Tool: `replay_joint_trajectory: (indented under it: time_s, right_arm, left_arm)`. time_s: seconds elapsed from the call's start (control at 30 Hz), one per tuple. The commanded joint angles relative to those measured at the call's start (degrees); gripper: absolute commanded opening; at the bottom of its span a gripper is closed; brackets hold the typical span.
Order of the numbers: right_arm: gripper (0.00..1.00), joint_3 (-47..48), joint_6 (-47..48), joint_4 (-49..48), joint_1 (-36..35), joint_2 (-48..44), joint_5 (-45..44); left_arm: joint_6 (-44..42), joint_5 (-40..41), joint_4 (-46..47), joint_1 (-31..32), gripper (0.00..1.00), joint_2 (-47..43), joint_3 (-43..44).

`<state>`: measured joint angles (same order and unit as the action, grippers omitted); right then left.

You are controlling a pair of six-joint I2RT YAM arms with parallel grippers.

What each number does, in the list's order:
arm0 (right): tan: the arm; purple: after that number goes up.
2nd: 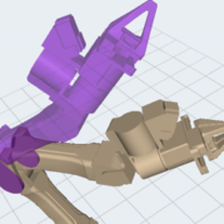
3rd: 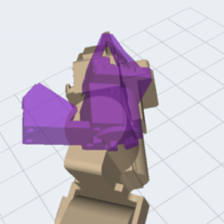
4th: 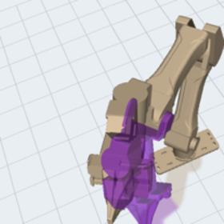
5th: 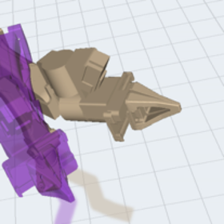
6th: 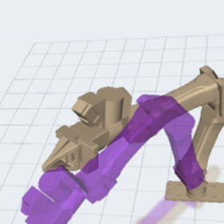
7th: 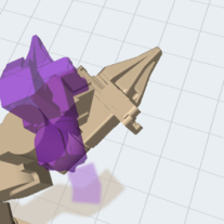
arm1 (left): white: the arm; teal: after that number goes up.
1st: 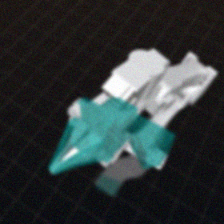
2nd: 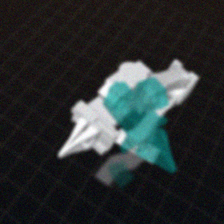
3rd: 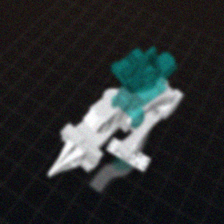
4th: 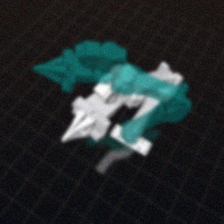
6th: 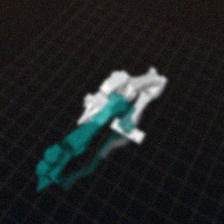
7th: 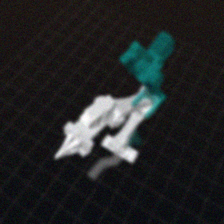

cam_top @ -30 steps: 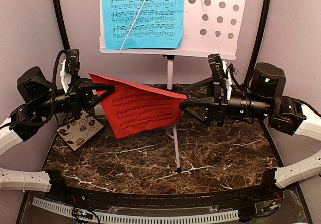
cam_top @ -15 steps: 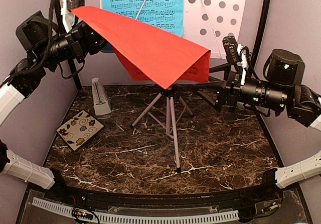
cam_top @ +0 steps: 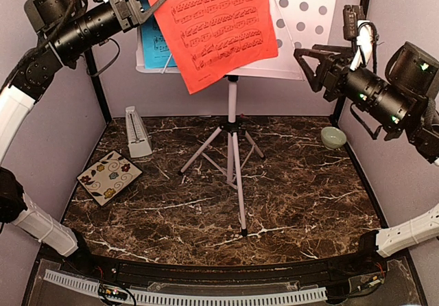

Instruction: Set up the instrument practice props

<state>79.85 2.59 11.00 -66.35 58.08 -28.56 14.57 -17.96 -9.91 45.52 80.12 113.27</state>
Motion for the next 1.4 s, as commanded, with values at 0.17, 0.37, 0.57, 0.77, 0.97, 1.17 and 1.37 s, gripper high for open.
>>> replay_joint_trajectory:
  time_s: [0.17, 0.37, 0.57, 0.77, 0.97, 1.17, 1.37]
  right_arm:
    - [0.52, 6.7, 9.5, -9.0, -0.2, 5.2, -12.2]
    - [0.49, 10.4, 11.1, -10.4, -0.3, 9.4, -12.2]
    - [0.46, 12.0, 13.0, -13.3, -0.1, 12.5, -12.5]
    - [0.38, 15.7, 14.9, -14.9, 0.2, 16.6, -15.1]
    - [0.25, 17.1, 16.1, -16.9, 1.2, 19.2, -17.5]
    - [0.02, 14.3, 17.1, -19.9, 1.7, 17.9, -15.4]
    - [0.00, 10.6, 18.8, -25.1, 1.8, 16.5, -13.6]
  left_arm:
    - [1.6, 3.9, -2.9, 0.1, 0.00, -1.3, 2.8]
    - [0.6, 3.0, -0.2, 0.8, 0.00, 0.3, 3.1]
    - [-2.6, 5.7, 0.1, 2.7, 0.00, 0.9, 4.3]
    - [-5.2, 7.0, 0.0, 4.2, 0.00, 1.1, 4.6]
    - [-6.8, 8.7, 0.4, 4.6, 0.00, 1.4, 5.3]
    - [-7.8, 10.3, -0.7, 5.0, 0.00, 2.3, 7.4]
    - [-8.5, 14.6, -0.8, 5.2, 0.00, 1.5, 6.7]
